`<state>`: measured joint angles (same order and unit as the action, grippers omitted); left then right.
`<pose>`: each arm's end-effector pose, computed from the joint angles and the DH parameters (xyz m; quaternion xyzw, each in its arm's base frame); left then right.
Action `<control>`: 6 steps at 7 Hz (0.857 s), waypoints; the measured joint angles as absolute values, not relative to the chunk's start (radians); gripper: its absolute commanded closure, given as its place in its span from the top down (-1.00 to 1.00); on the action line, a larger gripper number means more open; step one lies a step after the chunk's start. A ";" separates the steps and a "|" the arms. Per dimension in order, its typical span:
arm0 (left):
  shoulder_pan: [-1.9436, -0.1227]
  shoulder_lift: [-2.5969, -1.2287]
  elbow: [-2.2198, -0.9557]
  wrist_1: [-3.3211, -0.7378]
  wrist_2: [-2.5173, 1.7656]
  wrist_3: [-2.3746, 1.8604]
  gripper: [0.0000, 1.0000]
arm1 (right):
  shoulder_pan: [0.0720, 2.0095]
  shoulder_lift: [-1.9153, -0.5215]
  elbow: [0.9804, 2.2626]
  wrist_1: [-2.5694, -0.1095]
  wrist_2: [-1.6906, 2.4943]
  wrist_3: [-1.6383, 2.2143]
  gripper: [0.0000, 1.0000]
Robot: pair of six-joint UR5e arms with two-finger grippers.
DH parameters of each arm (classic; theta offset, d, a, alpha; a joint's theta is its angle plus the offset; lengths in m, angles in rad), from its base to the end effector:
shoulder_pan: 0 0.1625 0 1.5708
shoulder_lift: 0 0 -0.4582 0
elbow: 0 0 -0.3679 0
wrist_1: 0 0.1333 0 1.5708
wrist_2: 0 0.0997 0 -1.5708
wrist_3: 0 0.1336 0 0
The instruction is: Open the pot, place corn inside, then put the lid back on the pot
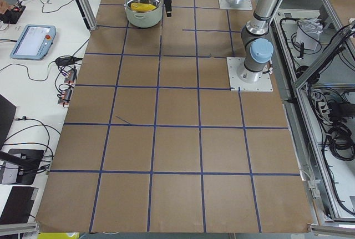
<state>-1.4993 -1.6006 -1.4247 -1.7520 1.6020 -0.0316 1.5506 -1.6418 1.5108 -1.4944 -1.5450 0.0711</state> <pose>-0.0952 -0.4779 0.5235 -0.0510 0.9981 0.0328 0.0149 0.1279 -0.4418 0.5397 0.0453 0.9985 -0.0270 0.0136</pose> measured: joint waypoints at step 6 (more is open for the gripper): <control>-1.502 -1.594 -1.427 -1.746 1.602 -0.014 1.00 | 1.554 -1.660 1.538 -1.534 -1.581 0.071 0.95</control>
